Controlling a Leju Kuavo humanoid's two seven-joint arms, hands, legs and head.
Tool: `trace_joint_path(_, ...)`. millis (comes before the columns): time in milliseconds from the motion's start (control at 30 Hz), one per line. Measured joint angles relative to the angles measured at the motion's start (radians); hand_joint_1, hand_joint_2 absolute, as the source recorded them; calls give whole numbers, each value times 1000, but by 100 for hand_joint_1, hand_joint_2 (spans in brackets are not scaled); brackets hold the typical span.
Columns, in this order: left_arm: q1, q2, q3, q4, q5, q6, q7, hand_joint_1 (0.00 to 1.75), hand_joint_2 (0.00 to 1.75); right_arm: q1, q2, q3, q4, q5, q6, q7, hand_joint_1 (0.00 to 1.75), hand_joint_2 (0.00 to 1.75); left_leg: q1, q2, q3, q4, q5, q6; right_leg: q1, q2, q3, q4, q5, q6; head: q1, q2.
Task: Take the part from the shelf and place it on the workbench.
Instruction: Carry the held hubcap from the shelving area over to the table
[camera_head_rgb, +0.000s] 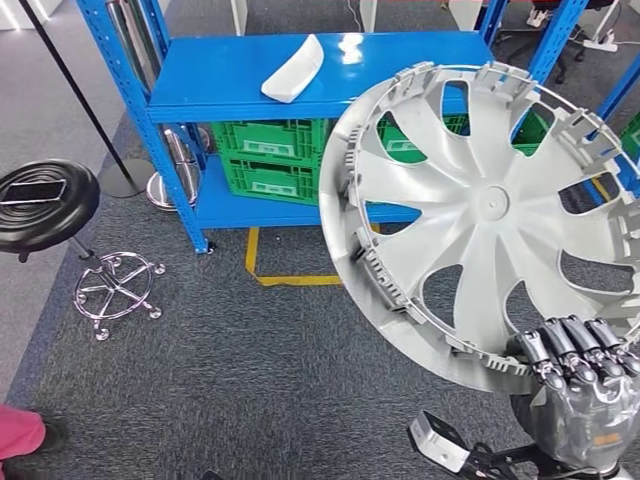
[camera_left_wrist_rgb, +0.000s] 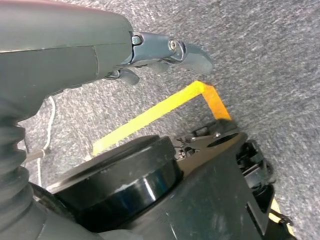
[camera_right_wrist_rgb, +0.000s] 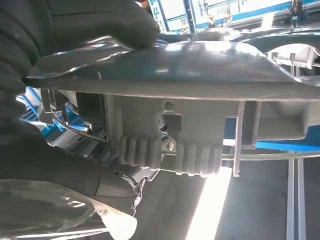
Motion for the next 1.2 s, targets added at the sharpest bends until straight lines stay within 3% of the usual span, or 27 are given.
trace_joint_path(67, -1, -1, 0, 0, 0, 4, 0, 0, 175, 7, -8, -5, -5, 0, 0, 4, 175, 175, 0, 3, -22, 6, 14, 3, -3, 2, -39, 133, -75, 9, 2, 0)
trace_joint_path(100, -1, -1, 1, 0, 0, 6, 0, 0, 175, 10, -11, -8, -6, 0, 0, 4, 175, 175, 0, 4, -33, 9, 21, 2, -4, 2, -46, 181, -85, 12, 2, 0)
trace_joint_path(133, -2, -2, 1, 0, 0, 7, 1, 0, 175, 13, -14, -10, -7, 0, 0, 4, 175, 175, 1, 5, -45, 14, 27, 0, -6, 2, -36, 197, -72, 16, 2, 0)
trace_joint_path(167, -3, -2, 1, 0, 0, 7, 1, 0, 175, 15, -16, -12, -8, 0, 0, 5, 175, 175, 3, 5, -58, 20, 33, -3, -9, 2, -10, 175, -42, 19, 2, 0)
trace_joint_path(200, -4, -3, 1, 0, 0, 8, 1, 0, 175, 17, -19, -14, -10, 0, 0, 5, 175, 175, 4, 5, -70, 27, 39, -7, -12, 2, 33, 120, -10, 22, 2, 0)
trace_joint_path(233, -5, -3, 1, 0, 0, 8, 2, 0, 175, 18, -20, -15, -11, 0, 0, 5, 175, 175, 4, 4, -82, 35, 44, -13, -13, 3, 85, 47, 4, 25, 3, 0)
trace_joint_path(300, -8, -4, 2, 0, 0, 8, 2, 0, 175, 19, -22, -16, -16, 0, 0, 5, 175, 175, 2, 1, -98, 46, 57, -25, -13, 6, 155, -68, -4, 19, 5, 0)
trace_joint_path(333, -8, -4, 2, 0, 0, 8, 2, 0, 175, 20, -22, -16, -17, 0, 0, 5, 175, 175, 0, 1, -102, 47, 65, -30, -11, 7, 165, -92, -15, 11, 5, 0)
trace_joint_path(400, -8, -4, 2, 0, 0, 8, 2, 0, 175, 22, -24, -17, -19, 0, 0, 6, 175, 175, 1, 0, -109, 47, 73, -41, -11, 5, 145, -96, -5, -9, 6, 0)
trace_joint_path(433, -8, -3, 2, 1, 0, 8, 3, 0, 175, 22, -25, -18, -20, 0, 0, 6, 175, 175, 2, 0, -114, 56, 55, -46, -12, 2, 136, -95, 4, -21, 5, 0)
trace_joint_path(500, -9, -3, 3, 1, 1, 8, 3, 0, 175, 22, -25, -19, -22, 0, 0, 6, 175, 175, 4, 0, -127, 124, -39, -56, -13, -3, 115, -95, 24, -39, 2, 0)
trace_joint_path(567, -10, -3, 4, 1, 1, 8, 3, 0, 175, 23, -25, -20, -23, 0, 0, 7, 175, 175, 4, 0, -138, 250, -135, -61, -10, -5, 93, -92, 48, -46, -1, 0)
trace_joint_path(600, -11, -3, 4, 1, 1, 8, 3, 0, 175, 23, -25, -20, -23, 0, 0, 7, 175, 175, 4, 0, -135, 301, -151, -61, -8, -5, 79, -88, 60, -46, -1, 0)
trace_joint_path(633, -11, -3, 4, 1, 0, 8, 4, 0, 175, 23, -25, -20, -23, 1, 0, 8, 175, 175, 4, 0, -120, 323, -141, -59, -7, -5, 60, -83, 71, -46, -2, 0)
trace_joint_path(667, -11, -3, 4, 1, 0, 8, 5, 0, 175, 23, -25, -21, -23, 1, 0, 8, 175, 175, 4, 0, -92, 308, -115, -55, -5, -5, 42, -78, 81, -46, -2, 0)
trace_joint_path(733, -8, -2, 4, 1, -1, 8, 8, 0, 175, 24, -25, -21, -24, 1, 0, 8, 175, 175, 0, -1, 2, 186, -73, -41, -1, -3, 12, -70, 99, -42, -2, 0)
trace_joint_path(800, -6, -1, 5, 1, 6, 10, 12, 0, 175, 27, -25, -23, -27, 1, 0, 7, 175, 175, -5, -2, 84, 52, -81, -29, 1, -3, -4, -67, 119, -32, -1, 0)
trace_joint_path(833, -4, -1, 8, 1, 16, 12, 13, 0, 175, 31, -25, -25, -30, 1, 0, 6, 175, 175, -8, -3, 101, 16, -89, -25, 0, -5, -9, -69, 130, -26, -1, 0)
trace_joint_path(900, 0, -1, 19, 2, 36, 13, 11, 0, 175, 42, -25, -32, -36, 1, 0, 2, 175, 175, -9, -2, 92, -2, -73, -18, -3, -6, -14, -75, 146, -15, -1, 0)
trace_joint_path(933, 0, 0, 24, 1, 41, 10, 11, 0, 175, 47, -25, -36, -38, 1, 0, 2, 175, 175, -8, 1, 80, -5, -59, -12, -3, -4, -20, -69, 133, -11, -1, 0)
trace_joint_path(967, -2, 3, 28, 0, 40, 4, 16, 0, 175, 51, -26, -37, -39, 1, 0, 7, 175, 175, -6, 3, 65, -8, -44, -5, -3, -1, -32, -44, 96, -7, 1, 0)
trace_joint_path(1000, -8, 7, 29, -4, 36, -2, 26, 0, 175, 53, -27, -37, -39, 1, 0, 15, 175, 175, -4, 6, 48, -9, -28, 0, -4, 1, -46, 1, 42, -4, 2, 0)
trace_joint_path(1067, -25, 17, 30, -16, 25, -11, 53, 0, 175, 51, -33, -36, -36, 1, 0, 34, 175, 175, -5, 7, 11, -7, 2, 4, -5, 2, -70, 126, -52, 3, 5, 0)
trace_joint_path(1100, -32, 21, 30, -22, 21, -13, 63, 0, 175, 49, -36, -35, -34, 1, 0, 42, 175, 175, -6, 8, -9, -5, 16, 4, -5, 2, -70, 177, -61, 6, 5, 0)
trace_joint_path(1133, -37, 25, 30, -27, 19, -13, 70, 0, 175, 47, -40, -35, -32, 1, 0, 47, 175, 175, -6, 9, -29, -1, 30, 3, -5, 2, -59, 204, -44, 8, 5, 0)
trace_joint_path(1167, -40, 29, 30, -30, 17, -13, 75, 0, 175, 45, -43, -35, -30, 1, 0, 51, 175, 175, -6, 10, -51, 5, 43, 0, -6, 2, -32, 199, -11, 9, 5, 0)
trace_joint_path(1200, -42, 32, 30, -33, 15, -15, 78, 0, 175, 43, -46, -34, -29, 1, 0, 53, 175, 175, -5, 11, -72, 12, 55, -3, -6, 2, 12, 159, 21, 10, 5, 0)
